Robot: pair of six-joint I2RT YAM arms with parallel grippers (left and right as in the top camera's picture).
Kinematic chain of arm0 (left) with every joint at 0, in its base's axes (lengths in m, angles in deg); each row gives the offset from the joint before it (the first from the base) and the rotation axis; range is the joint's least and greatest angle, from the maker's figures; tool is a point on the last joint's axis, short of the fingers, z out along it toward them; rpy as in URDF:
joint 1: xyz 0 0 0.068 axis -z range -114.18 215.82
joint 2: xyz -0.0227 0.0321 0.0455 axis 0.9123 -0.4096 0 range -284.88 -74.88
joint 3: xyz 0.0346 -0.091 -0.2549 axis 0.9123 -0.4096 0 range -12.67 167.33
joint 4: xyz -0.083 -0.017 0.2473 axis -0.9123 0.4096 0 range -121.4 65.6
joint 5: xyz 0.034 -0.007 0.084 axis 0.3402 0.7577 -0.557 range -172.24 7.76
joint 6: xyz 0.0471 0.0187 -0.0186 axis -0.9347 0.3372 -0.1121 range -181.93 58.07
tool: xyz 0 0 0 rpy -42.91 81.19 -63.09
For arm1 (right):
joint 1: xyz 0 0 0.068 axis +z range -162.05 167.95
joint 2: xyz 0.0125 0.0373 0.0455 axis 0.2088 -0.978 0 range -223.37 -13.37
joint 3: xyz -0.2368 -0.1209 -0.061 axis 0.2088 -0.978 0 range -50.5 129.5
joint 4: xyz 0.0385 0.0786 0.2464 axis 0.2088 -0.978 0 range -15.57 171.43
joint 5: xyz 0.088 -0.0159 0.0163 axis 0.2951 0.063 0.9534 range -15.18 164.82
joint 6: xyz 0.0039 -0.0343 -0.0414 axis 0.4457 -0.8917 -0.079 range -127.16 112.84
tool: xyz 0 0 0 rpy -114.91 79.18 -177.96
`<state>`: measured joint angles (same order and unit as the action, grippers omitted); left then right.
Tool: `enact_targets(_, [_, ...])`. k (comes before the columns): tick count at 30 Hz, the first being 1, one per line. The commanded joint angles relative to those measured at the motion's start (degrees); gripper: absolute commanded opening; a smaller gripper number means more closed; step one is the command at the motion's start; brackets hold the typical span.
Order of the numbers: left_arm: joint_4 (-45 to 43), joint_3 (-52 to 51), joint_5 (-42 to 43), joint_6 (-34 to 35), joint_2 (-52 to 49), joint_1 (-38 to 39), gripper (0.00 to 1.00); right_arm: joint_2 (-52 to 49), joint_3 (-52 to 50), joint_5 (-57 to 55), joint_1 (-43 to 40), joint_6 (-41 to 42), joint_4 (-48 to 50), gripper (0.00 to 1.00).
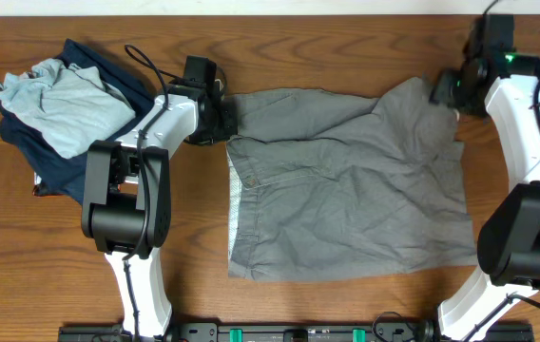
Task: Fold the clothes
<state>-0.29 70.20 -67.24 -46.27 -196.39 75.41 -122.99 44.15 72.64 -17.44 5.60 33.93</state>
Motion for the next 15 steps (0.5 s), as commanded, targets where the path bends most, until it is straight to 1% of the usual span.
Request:
enact_targets(1, [2.21, -1.99, -3.06, 0.46, -2.93, -0.26, 0.06, -1.73, 0.37, 3.74, -0.35, -6.69, 1.92, 0.67])
enact_targets(6, [2.64, -1.99, -3.04, 0.48, -2.93, -0.26, 0.06, -8.15, 0.37, 4.31, -0.50, -7.72, 2.78, 0.72])
enact_targets(8, [3.04, -1.99, -3.06, 0.48, -2.93, -0.26, 0.06, -11.30, 0.37, 4.63, -0.50, -7.72, 1.86, 0.71])
enact_targets(9, [3.34, -1.99, -3.04, 0.48, -2.95, -0.26, 0.06, -12.59, 0.37, 4.57, -0.50, -7.72, 1.03, 0.68])
enact_targets(10, [3.56, -1.99, -3.06, 0.48, -2.93, -0.26, 0.06, -13.64, 0.37, 3.93, -0.61, -7.72, 0.02, 0.56])
enact_targets(11, [3.78, -1.99, -3.06, 0.46, -2.95, -0.26, 0.06, -14.53, 0.37, 2.34, -0.76, -7.69, -1.55, 0.38])
enact_targets(12, [3.98, -1.99, -3.06, 0.48, -2.93, -0.26, 0.06, -15.06, 0.37, -0.68, -1.07, -6.64, -3.61, 0.17])
enact_targets(13, [4.02, -1.99, -3.06, 0.46, -2.93, -0.26, 0.06, -15.17, 0.37, -5.01, -1.49, -3.34, -5.73, 0.03])
enact_targets(14, [4.07, -1.99, -3.06, 0.46, -2.93, -0.26, 0.06, -15.15, 0.37, -12.46, -2.23, 3.96, -9.25, 0.01])
enact_targets(15, [4.04, -1.99, -3.06, 0.48, -2.93, -0.26, 0.06, -14.82, 0.37, -18.29, -3.08, 11.02, -12.92, 0.01])
